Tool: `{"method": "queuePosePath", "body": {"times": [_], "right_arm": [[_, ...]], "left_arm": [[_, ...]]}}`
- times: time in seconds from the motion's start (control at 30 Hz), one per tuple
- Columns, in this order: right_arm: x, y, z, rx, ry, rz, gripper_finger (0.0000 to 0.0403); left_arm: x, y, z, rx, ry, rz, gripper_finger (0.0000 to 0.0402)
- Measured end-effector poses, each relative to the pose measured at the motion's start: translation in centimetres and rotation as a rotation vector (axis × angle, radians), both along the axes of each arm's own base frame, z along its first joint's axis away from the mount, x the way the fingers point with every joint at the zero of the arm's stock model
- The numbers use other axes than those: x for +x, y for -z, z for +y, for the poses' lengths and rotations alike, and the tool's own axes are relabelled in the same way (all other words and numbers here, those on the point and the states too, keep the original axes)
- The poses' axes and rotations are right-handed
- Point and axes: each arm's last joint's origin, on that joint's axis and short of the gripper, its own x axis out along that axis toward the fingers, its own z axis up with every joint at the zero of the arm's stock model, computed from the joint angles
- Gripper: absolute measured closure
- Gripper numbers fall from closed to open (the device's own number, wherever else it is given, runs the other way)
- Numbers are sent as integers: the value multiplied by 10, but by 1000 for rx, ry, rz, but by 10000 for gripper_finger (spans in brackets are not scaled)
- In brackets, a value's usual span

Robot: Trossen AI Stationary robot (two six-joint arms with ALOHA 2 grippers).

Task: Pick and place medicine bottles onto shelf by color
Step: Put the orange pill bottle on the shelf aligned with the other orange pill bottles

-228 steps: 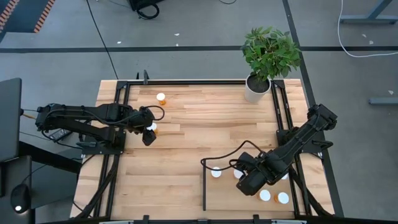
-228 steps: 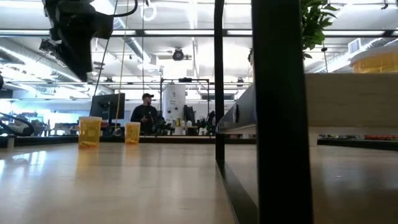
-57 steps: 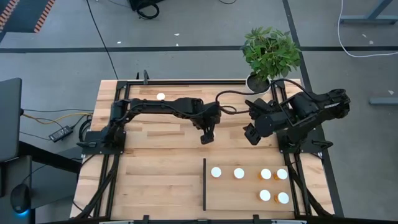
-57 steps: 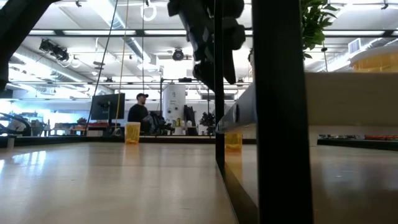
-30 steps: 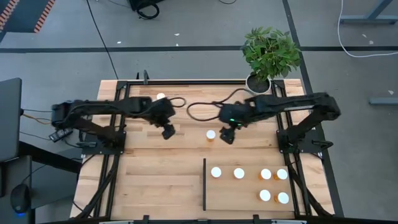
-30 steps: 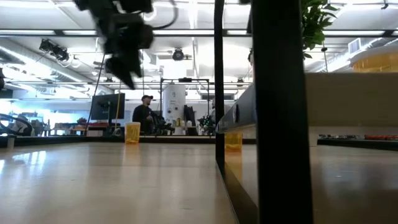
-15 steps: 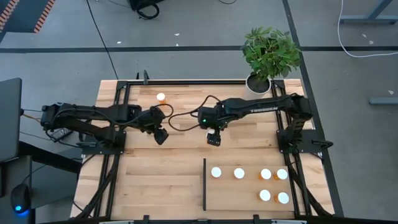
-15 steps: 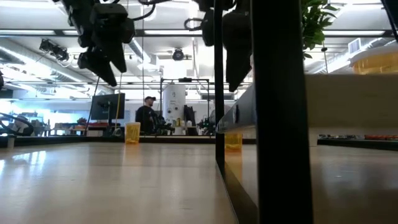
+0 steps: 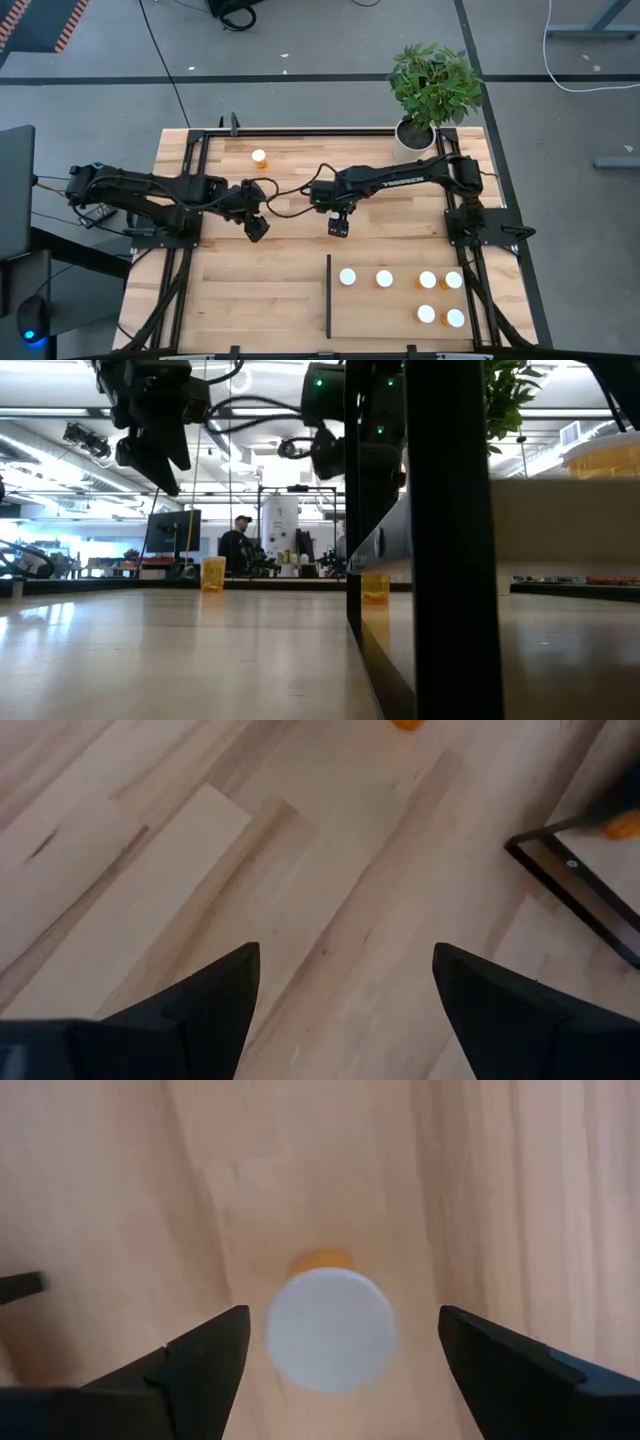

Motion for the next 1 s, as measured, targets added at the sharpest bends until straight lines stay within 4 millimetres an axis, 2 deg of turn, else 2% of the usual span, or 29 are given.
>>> {"method": "queuePosePath", "body": {"times": [0.17, 0.43, 1.0], "right_arm": [[3, 11, 1, 2, 15, 21, 70], [5, 14, 1, 10, 61, 13, 75], [4, 15, 1, 9, 78, 23, 133]], "left_arm": [[0, 0, 0, 0, -15, 1, 100], [0, 0, 1, 5, -21, 1, 100], [0, 0, 1, 14, -28, 3, 100]]}}
